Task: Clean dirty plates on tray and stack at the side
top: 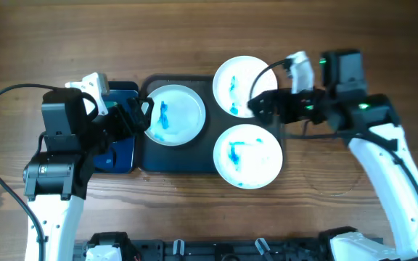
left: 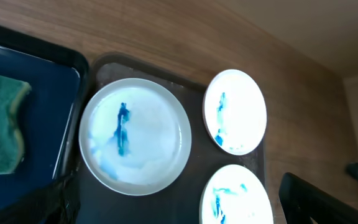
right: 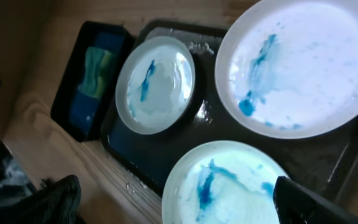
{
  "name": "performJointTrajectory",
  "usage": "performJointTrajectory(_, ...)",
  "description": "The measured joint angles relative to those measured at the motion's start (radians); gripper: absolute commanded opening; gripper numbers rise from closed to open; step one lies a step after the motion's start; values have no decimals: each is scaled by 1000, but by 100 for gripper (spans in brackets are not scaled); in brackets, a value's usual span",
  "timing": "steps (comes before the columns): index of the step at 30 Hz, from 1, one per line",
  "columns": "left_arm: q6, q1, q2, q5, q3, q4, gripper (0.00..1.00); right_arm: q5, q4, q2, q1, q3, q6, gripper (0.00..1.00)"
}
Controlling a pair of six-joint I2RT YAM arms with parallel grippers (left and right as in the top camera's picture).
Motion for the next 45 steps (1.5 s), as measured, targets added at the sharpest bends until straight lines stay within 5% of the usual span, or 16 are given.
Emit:
performJointTrajectory(5,-29,36,91,-58,41,-109,99,196,-79,218,259,241,129,91)
performJointTrajectory(9,-38,103,252,-298,253,-333,99,238,-8,386,311,291,235,54)
performJointTrajectory(13,-38,110,330,-520,299,-350,100,258,66,524,311,293,359,34)
performJointTrajectory(23,-38,110,350,-579,299,-343,100,307,196,746,336,296,428,27)
performJointTrajectory(28,-38,110,350,-578,299,-343,100,351,240,774,340,296,418,14)
performJointTrajectory(41,-38,110,534,-570,299,-347,100,368,288,797,373,293,418,4)
performJointTrajectory(45,-32,111,549,-568,299,-344,84,369,286,797,373,293,418,4)
